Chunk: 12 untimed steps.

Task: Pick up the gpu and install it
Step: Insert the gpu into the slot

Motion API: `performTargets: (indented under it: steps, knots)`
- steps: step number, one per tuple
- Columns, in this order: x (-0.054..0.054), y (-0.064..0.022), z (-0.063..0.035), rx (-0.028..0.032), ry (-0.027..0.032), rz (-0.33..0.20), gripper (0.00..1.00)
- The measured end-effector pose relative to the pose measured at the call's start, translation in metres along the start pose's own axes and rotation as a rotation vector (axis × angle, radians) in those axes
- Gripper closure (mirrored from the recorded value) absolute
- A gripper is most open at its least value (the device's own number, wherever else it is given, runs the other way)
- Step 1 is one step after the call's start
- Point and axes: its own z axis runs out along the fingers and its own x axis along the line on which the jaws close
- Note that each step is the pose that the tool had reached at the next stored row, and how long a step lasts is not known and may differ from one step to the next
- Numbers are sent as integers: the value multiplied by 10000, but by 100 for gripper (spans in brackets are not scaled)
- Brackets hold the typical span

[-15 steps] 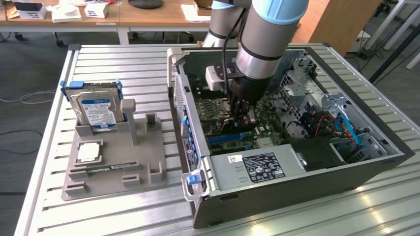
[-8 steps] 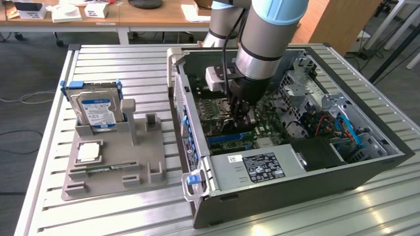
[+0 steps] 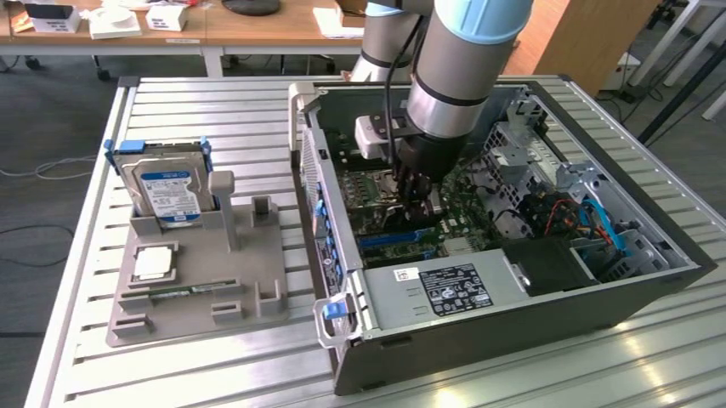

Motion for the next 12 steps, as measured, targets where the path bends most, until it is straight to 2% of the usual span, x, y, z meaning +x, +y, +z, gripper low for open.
performTargets:
  steps: [12]
  knots:
    - [0,0,16,-1,-2,-24,73]
